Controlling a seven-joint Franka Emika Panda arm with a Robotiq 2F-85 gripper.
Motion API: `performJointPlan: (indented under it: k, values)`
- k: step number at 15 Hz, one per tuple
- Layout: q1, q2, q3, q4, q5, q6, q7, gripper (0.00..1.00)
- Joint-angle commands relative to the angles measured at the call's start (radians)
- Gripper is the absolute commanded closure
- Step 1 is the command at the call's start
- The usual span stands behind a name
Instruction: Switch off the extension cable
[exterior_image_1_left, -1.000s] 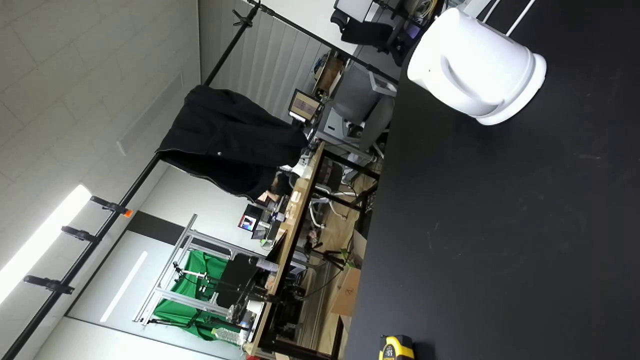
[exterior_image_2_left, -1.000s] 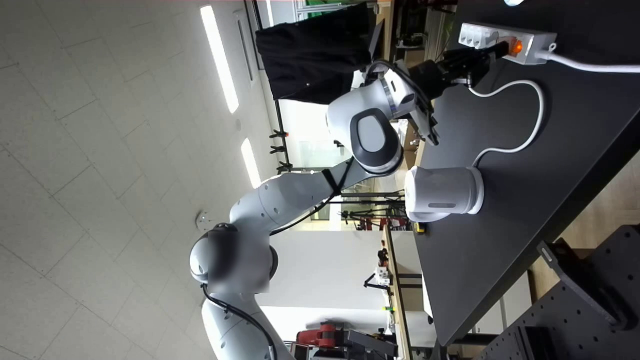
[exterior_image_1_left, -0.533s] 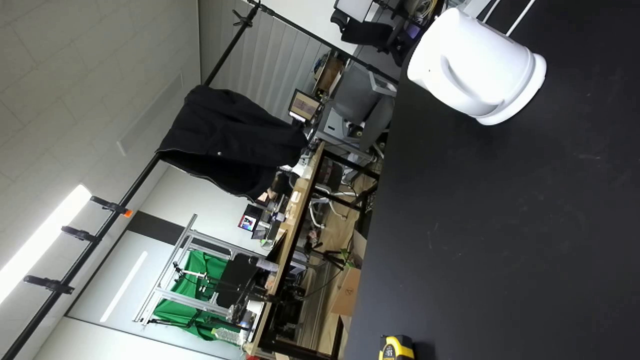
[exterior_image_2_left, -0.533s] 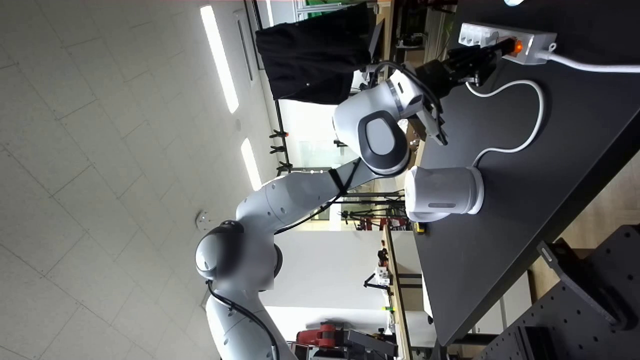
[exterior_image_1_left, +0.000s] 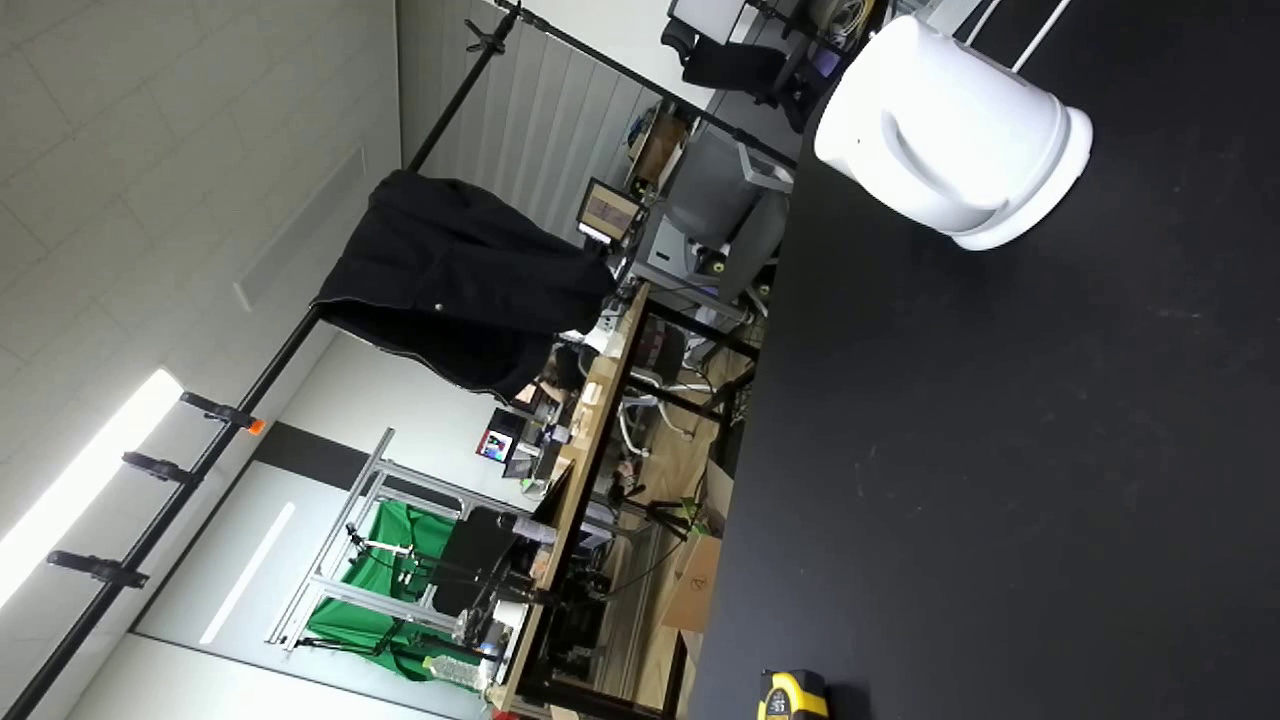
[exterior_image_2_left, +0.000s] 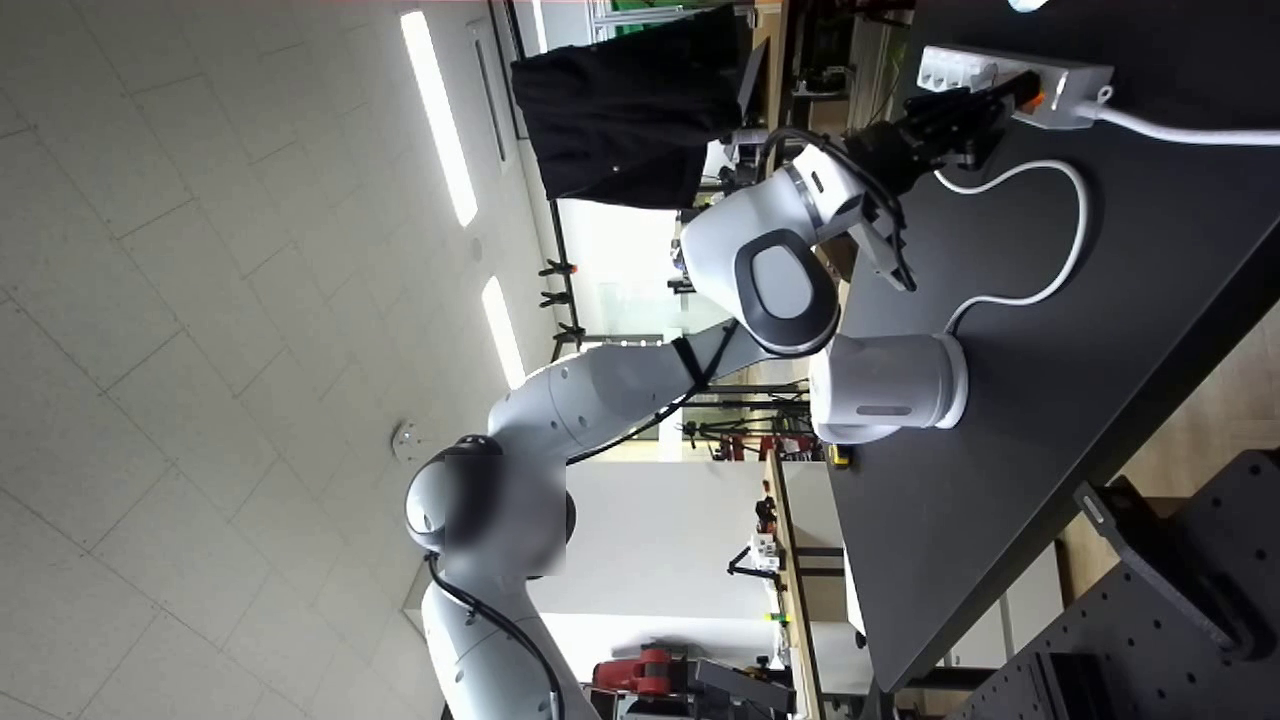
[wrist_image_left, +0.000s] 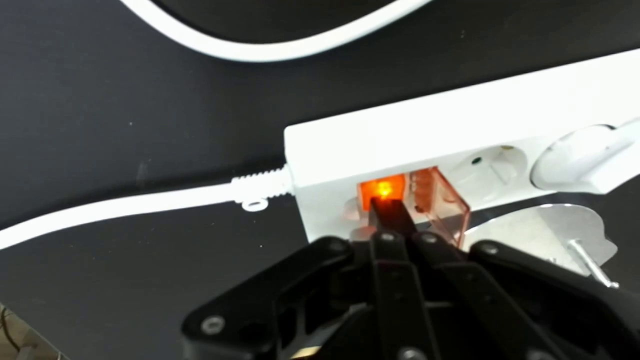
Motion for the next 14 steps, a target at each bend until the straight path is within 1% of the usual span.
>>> performJointPlan:
  k: [1,4,6,14]
  values:
    - [0.012,0.025,0.000,0.008,0.032,0.034,-0.016,1.00]
    - [0.032,0.034,-0.008,-0.006,0.049,0.055,-0.031,1.00]
    - [0.043,0.034,-0.014,-0.010,0.066,0.046,-0.035,1.00]
    - [0.042,0.016,-0.007,-0.009,0.108,0.015,-0.045,1.00]
